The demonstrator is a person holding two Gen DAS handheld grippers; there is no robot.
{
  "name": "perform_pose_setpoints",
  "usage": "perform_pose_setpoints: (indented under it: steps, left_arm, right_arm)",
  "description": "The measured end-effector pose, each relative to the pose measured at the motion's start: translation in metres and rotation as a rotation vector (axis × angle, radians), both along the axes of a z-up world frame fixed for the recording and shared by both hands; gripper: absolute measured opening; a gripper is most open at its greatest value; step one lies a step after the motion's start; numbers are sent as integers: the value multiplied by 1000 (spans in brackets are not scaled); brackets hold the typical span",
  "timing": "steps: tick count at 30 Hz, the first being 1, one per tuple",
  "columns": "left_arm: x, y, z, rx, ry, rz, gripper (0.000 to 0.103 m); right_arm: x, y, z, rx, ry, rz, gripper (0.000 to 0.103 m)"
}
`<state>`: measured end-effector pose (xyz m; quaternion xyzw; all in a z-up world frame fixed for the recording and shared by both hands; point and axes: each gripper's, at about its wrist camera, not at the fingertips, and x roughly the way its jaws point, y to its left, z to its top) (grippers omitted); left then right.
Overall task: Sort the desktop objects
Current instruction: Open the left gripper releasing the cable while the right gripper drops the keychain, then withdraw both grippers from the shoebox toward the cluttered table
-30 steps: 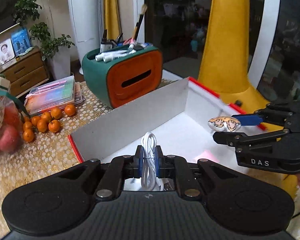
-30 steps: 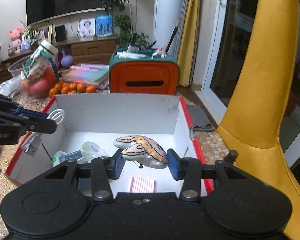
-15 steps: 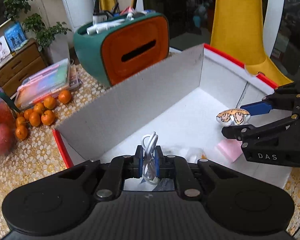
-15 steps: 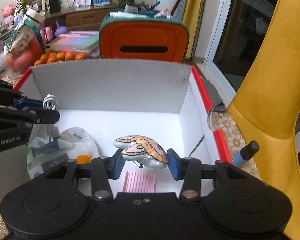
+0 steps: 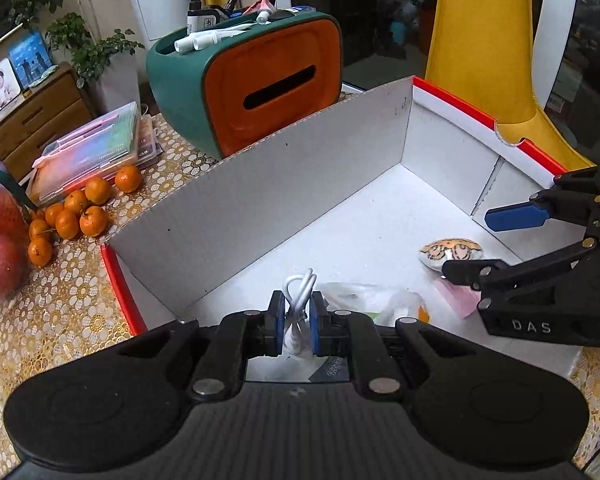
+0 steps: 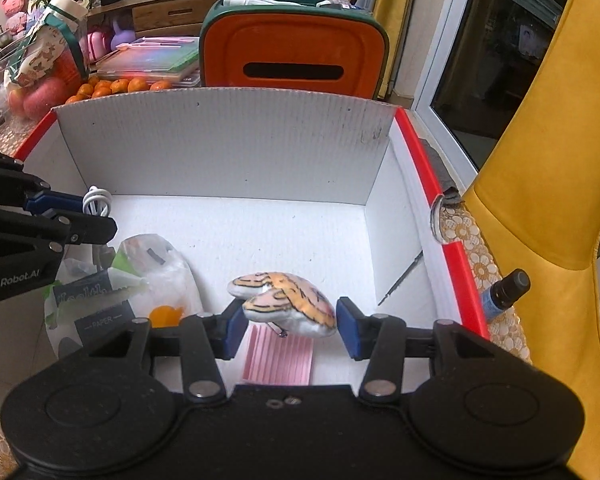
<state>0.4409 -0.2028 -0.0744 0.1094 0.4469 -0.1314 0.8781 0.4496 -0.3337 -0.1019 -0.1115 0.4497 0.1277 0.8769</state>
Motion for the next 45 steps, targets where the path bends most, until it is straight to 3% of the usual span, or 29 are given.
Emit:
perform_pose_setpoints:
  steps: [3,12,25,34,45]
  left_arm:
    - [-4,0,3,5,-10,-4,11]
    - [-26,4,20,-48,-33,-4,12]
    - [-93,28,62,-160,-100,1,12]
    - [-149,60,84,-174,-151,27,12]
    - [-211,117,96,-215,-204,107,12]
  right_arm:
    - [-5,0,2,4,-13,5,63]
    - [-23,-6,21,36,-53,12,65]
    - [-72,-3,64,100,-131,49,68]
    - [-116,19,89,137,-163,110,68]
    - [-161,68,105,201,-185,189,75]
